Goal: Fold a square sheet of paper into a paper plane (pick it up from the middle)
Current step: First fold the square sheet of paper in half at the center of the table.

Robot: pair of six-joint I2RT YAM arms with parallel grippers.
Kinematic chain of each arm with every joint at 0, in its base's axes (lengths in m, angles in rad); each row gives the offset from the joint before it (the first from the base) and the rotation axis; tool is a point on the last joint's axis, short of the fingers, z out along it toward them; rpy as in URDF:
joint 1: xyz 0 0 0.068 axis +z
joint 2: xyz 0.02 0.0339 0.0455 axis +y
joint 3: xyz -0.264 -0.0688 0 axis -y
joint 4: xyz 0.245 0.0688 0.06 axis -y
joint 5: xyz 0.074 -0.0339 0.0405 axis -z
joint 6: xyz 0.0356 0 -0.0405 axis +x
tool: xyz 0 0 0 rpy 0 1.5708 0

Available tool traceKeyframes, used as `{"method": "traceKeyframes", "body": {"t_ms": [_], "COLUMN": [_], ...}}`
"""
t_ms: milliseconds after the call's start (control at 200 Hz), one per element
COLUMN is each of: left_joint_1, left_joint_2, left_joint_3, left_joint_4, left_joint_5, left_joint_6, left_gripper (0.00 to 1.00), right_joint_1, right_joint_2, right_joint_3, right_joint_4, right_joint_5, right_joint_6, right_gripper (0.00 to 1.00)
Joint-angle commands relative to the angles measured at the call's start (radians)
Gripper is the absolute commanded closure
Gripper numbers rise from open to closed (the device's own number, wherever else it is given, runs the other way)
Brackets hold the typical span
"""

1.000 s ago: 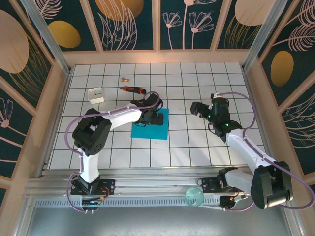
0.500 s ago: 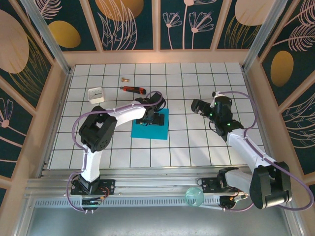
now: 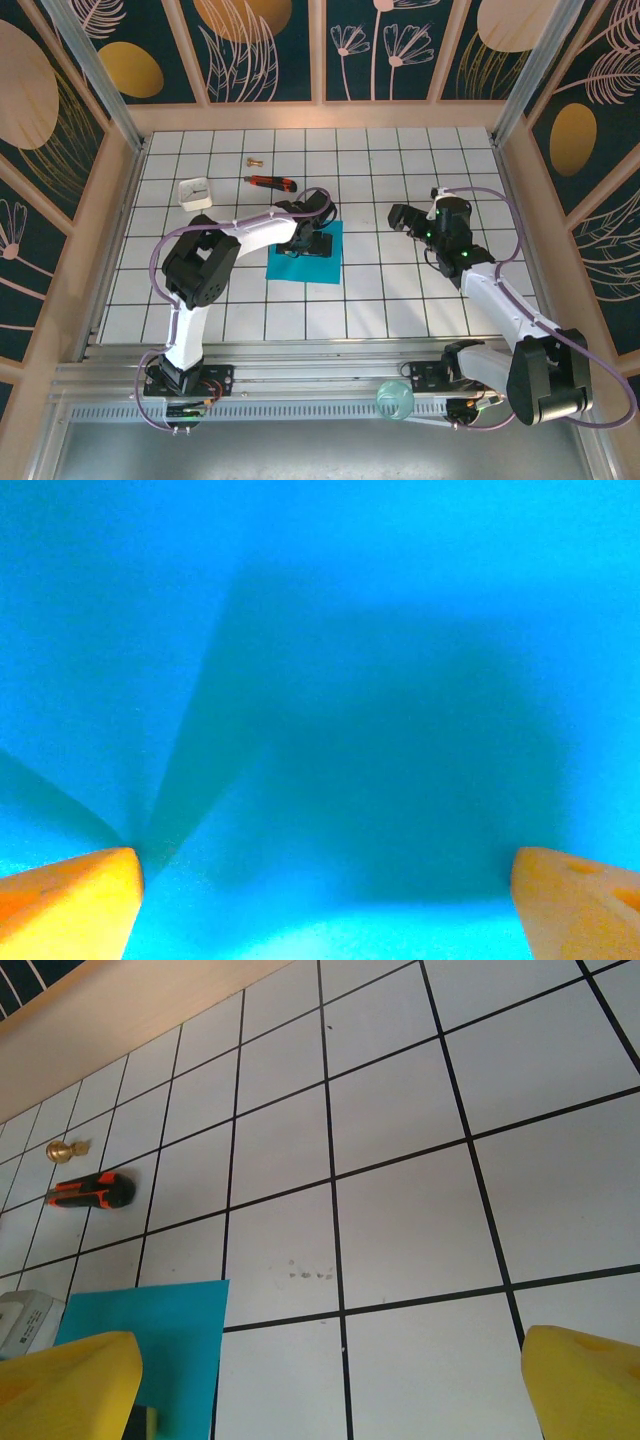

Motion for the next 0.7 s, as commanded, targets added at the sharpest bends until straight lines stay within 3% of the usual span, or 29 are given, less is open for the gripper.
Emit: {"method": "traceKeyframes", "body": {"t_ms": [0,280,450,585,696], "left_joint_1": [-0.005,-0.004,-0.005,-0.005,-0.005], "left_joint_2": [0.052,0.04,-0.002,-0.097,-0.238], "left_joint_3": [-0.043,-0.052,-0.087,-0.168,-0.3], "left_joint_4": [0.011,0.028,0.118,0.287,0.581], "left_joint_5": [0.073,0.082,0.133,0.225,0.393], "left_joint_6": [-0.006,-0.003,-0.026,-0.059,-0.152], "left_gripper": [0.08,0.12,0.25,0.42,0.55], "right_joint_1": [-0.008,-0.007,-0.007,-0.007,-0.007], "right_joint_2": [-0.008,-0.002,-0.004,-0.008,-0.015], "right_joint_3": [-0.008,-0.009,-0.008,-0.005,0.018], "right_joint_4": [0.018,0.016,0.011,-0.001,-0.034], "right_joint_5": [-0.007,-0.008,-0.007,-0.01,-0.014], "right_joint_6": [0.001,0.005,0.006,0.009,0.008], "right_gripper": [0.02,0.02,0.02,0.02,0.02]}}
